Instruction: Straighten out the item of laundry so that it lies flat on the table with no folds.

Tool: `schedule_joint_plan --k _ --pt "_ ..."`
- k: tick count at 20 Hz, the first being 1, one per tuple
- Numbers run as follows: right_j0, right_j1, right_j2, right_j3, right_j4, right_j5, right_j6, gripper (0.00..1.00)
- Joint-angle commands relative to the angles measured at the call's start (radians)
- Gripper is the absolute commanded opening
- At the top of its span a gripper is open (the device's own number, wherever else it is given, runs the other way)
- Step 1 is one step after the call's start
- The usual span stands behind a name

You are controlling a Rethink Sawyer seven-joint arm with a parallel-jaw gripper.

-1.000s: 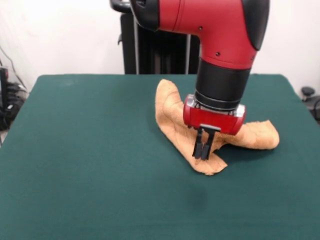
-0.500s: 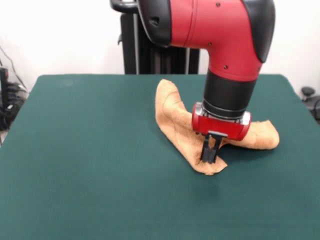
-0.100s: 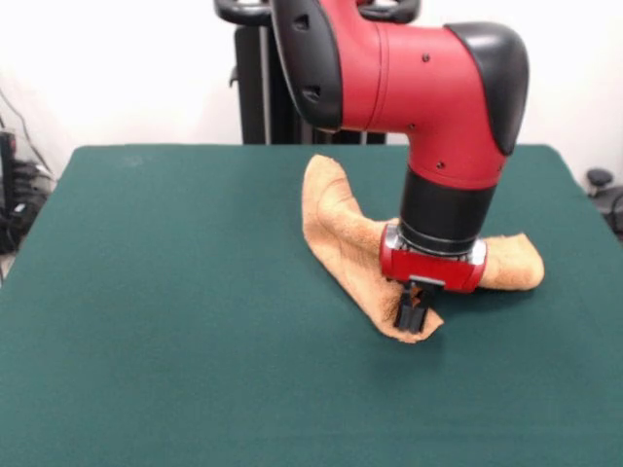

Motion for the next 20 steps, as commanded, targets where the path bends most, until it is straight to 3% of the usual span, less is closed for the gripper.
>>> schedule_joint_plan --k 1,7,8,20 --pt "0.037 0.079 0.070 0.019 -0.018 -0.050 0.065 0.00" --pt "0.055 0.081 0.044 0.011 -0.030 -0.085 0.083 0.00" --pt "0.053 0.081 0.045 0.012 -0.024 -0.082 0.080 1.00" --pt "0.044 0.080 0.054 0.016 -0.016 -0.077 0.066 1.00"
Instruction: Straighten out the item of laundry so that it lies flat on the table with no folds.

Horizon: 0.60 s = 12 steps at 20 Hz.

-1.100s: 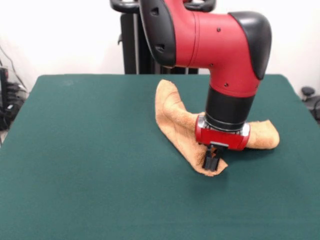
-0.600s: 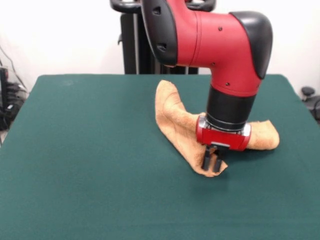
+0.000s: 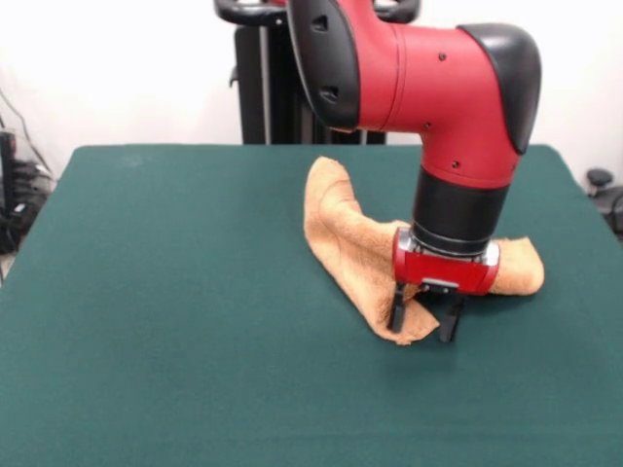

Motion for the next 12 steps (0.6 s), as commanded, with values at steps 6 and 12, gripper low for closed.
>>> schedule_joint_plan --k 6,12 --pt "0.022 0.076 0.062 0.015 -0.013 -0.038 0.070 1.00" --pt "0.029 0.077 0.052 0.012 -0.010 -0.043 0.085 1.00"
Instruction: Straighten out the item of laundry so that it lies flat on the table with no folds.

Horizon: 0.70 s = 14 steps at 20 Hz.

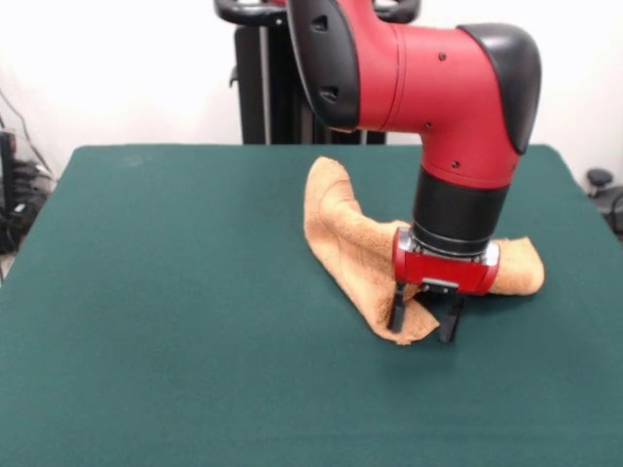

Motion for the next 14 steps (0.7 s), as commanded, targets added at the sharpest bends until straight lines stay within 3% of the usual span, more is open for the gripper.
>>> schedule_joint_plan --k 1,6,7,14 --pt "0.027 0.077 0.055 0.013 -0.009 -0.043 0.083 1.00" --pt "0.045 0.081 0.030 0.000 -0.028 -0.087 0.094 1.00" --pt "0.052 0.082 0.021 -0.002 -0.032 -0.105 0.102 0.00" --pt "0.036 0.079 0.042 0.007 -0.012 -0.072 0.087 0.00"
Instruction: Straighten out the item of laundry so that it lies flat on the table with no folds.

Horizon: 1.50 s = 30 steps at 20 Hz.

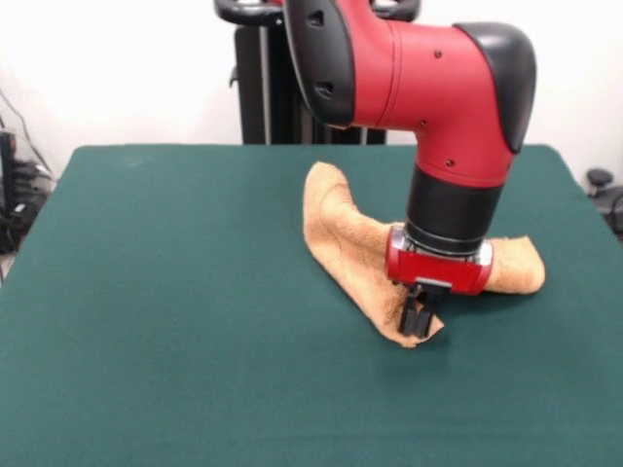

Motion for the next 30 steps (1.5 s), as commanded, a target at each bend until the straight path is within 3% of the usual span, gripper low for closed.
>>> schedule_joint_plan --k 1,12,15,16,20,23,30 --pt "0.031 0.078 0.060 0.007 -0.011 -0.059 0.086 0.00" --pt "0.020 0.085 0.073 0.011 0.008 -0.052 0.091 0.00" --pt "0.008 0.127 0.091 -0.032 0.025 0.014 0.066 0.00" --pt "0.022 0.171 0.073 -0.069 0.019 -0.004 0.079 0.00" --pt "0.008 0.201 0.092 -0.077 0.028 -0.057 0.094 0.00" --pt "0.010 0.196 0.087 -0.074 0.031 -0.056 0.101 0.00" --pt "0.013 0.104 0.081 -0.028 0.055 0.126 0.065 0.00"
